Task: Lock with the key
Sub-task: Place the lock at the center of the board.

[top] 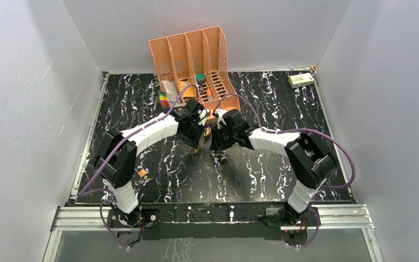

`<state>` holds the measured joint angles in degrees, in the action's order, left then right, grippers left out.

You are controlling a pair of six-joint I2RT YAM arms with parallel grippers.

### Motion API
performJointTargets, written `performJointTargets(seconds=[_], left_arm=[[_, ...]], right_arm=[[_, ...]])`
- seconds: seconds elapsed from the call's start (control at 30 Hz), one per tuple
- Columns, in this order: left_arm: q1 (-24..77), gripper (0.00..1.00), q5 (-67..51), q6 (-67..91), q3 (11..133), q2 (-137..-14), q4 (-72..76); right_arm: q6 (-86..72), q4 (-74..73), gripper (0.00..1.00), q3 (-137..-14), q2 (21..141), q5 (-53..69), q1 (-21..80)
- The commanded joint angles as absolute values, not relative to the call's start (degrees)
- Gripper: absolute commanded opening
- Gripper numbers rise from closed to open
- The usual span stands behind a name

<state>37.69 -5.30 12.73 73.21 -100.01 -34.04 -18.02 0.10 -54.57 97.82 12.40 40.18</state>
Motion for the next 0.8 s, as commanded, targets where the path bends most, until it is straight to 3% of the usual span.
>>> performJointTargets(seconds=[0.0, 0.23, 0.6, 0.7, 0.77], left_arm=[[37.9, 0.00, -5.3, 6.8, 75.7, -101.1, -35.9], [37.9, 0.00, -5.2, 4.4, 77.2, -103.8, -36.9], [37.9, 0.01, -2.5, 3.8, 80.9, -106.3, -39.7], [37.9, 0.12, -2.2, 4.0, 81.7, -106.3, -40.0], [37.9, 0.27, -2.1, 4.3, 82.4, -106.2, -40.3]], right_arm=[[-17.4, 1.6, 0.41, -54.5, 95.7, 14.4, 39.6], [-16.2, 0.4, 0.48, -53.4, 90.4, 12.6, 38.4], [-17.1, 1.0, 0.47, -51.5, 91.5, 11.6, 37.4], [-17.6, 1.8, 0.46, -51.8, 93.0, 11.8, 37.4], [-17.6, 2.3, 0.46, -52.2, 94.0, 12.2, 37.4]])
